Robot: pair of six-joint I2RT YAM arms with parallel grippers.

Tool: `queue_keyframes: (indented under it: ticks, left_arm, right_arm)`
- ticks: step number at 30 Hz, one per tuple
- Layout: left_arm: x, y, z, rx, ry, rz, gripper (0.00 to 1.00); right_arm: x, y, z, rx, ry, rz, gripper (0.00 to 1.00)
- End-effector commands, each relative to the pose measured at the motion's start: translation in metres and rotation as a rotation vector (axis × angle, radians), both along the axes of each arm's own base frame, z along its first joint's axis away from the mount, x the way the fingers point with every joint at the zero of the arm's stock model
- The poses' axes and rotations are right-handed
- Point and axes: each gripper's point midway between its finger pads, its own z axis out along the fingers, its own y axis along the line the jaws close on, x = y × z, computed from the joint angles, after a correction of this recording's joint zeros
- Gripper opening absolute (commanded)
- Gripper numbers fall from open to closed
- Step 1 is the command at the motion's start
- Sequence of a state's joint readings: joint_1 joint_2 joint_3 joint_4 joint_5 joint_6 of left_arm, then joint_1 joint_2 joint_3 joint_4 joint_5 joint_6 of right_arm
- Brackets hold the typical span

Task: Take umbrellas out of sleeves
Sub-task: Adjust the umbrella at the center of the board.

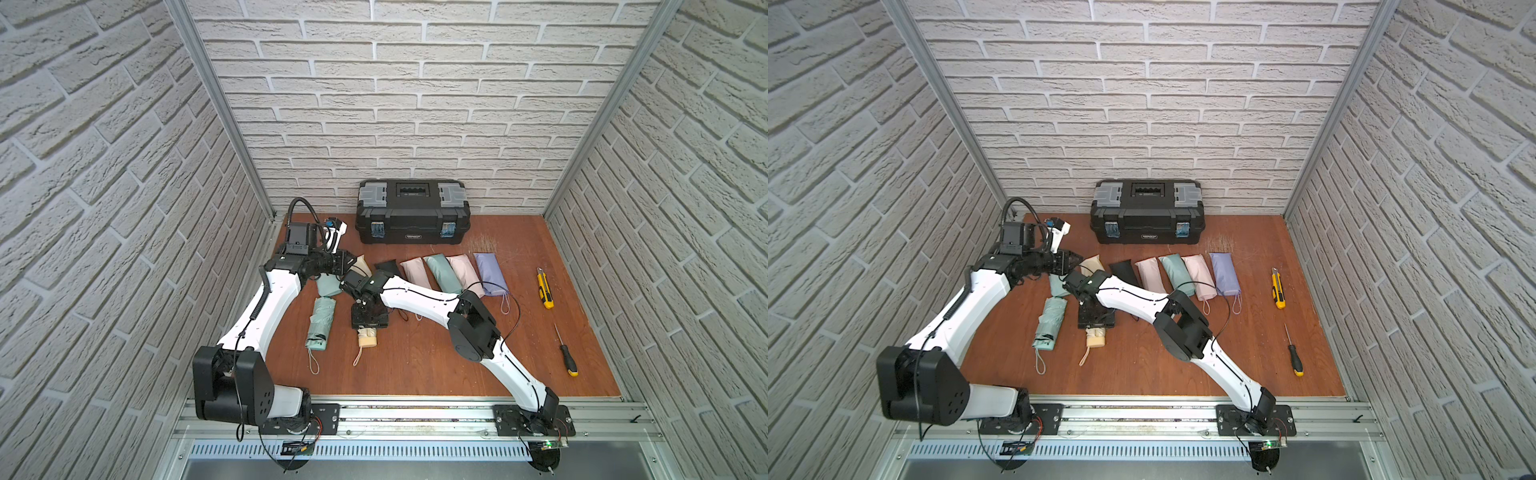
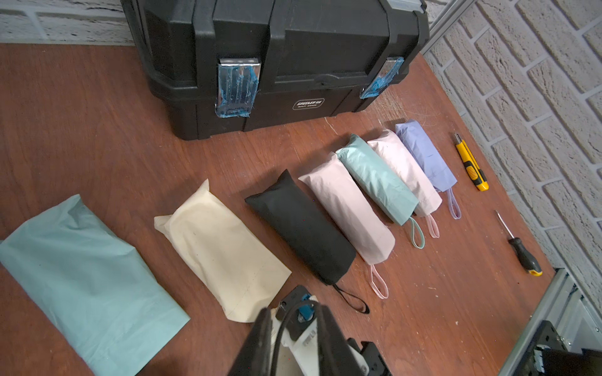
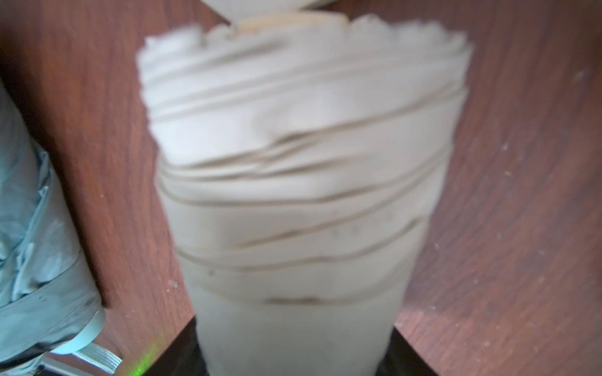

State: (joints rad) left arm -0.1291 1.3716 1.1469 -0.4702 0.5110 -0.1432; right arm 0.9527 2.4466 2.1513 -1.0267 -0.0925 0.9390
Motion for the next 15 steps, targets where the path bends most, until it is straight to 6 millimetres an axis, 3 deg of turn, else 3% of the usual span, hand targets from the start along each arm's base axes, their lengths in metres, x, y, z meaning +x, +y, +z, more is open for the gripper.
queue_keyframes:
  ticks: [1,15]
  left_arm:
    - [0.0,-0.001,0.011,-0.022,-0.035,-0.009,0.27]
    - [0.0,0.0,0.011,-0.023,-0.035,-0.007,0.27]
  right_arm:
    - [0.004,0.015,0.005,0.053,-0.008,0.006,0.64]
    - [0.002,0.029,0.007,0.092,-0.011,0.041,0.67]
